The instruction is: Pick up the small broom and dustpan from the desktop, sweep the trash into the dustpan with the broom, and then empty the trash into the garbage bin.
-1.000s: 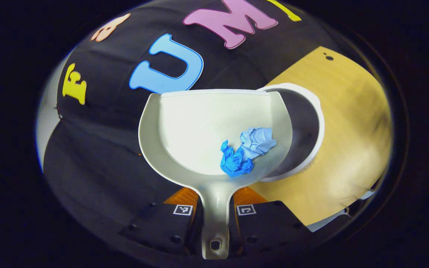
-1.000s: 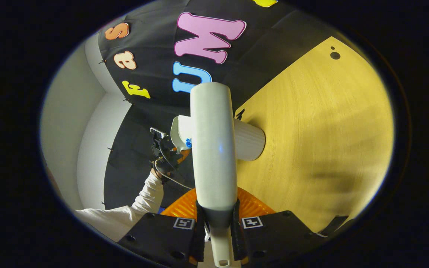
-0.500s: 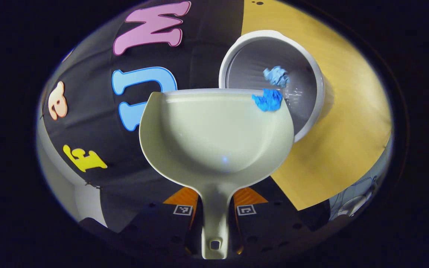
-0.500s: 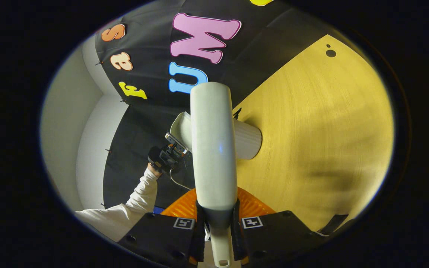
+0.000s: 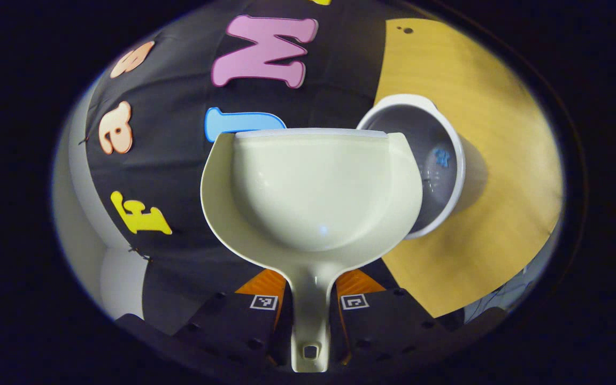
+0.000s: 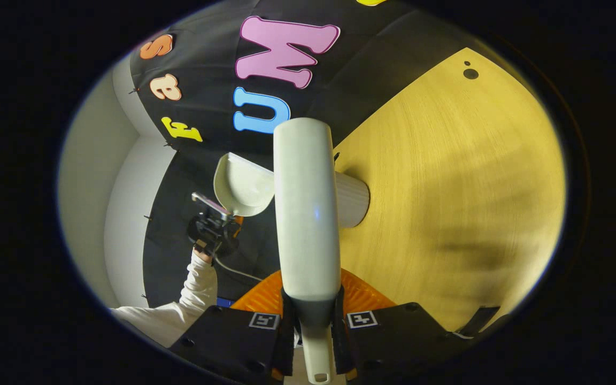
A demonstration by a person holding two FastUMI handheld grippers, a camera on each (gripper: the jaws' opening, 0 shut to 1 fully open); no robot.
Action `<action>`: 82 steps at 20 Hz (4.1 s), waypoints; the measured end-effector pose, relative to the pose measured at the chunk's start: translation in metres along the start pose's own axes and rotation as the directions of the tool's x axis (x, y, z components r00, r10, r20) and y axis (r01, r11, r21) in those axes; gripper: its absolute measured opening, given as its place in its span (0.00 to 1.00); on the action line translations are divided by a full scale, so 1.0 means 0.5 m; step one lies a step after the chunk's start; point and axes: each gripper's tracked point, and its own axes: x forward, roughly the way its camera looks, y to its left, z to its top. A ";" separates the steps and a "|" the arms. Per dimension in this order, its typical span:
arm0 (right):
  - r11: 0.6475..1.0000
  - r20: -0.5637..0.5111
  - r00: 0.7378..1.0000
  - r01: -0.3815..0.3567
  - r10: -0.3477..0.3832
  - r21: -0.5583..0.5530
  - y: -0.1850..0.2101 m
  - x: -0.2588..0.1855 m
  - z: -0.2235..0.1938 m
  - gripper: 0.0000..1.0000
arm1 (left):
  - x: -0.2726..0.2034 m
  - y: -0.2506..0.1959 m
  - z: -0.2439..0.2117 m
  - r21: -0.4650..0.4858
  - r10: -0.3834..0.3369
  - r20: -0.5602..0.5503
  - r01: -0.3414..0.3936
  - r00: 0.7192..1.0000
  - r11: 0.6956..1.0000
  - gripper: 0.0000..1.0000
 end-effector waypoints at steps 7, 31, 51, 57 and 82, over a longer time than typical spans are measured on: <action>0.966 0.079 0.969 0.240 -0.233 -0.094 -0.060 0.038 0.049 0.31 | -0.168 -0.268 0.226 -0.552 -0.317 0.361 0.475 0.877 0.686 0.26; 0.441 -0.214 0.411 0.890 -0.886 -0.115 -0.549 0.089 -0.169 0.33 | -0.243 -0.712 0.391 -0.745 -0.902 0.004 0.603 0.431 0.285 0.27; 0.394 -0.192 0.370 0.912 -0.909 -0.109 -0.523 0.085 -0.172 0.99 | -0.269 -0.722 0.384 -0.675 -0.934 0.023 0.695 0.356 0.248 0.86; 0.443 -0.071 0.438 0.889 -0.896 -0.116 -0.421 0.067 -0.179 0.99 | -0.304 -0.648 0.394 -0.604 -0.886 0.206 0.766 0.415 0.219 0.86; 0.385 0.856 0.514 0.802 -0.055 -0.456 0.373 -0.223 -0.094 0.98 | -0.801 -0.129 0.108 -0.800 0.255 0.591 0.517 0.765 0.304 0.82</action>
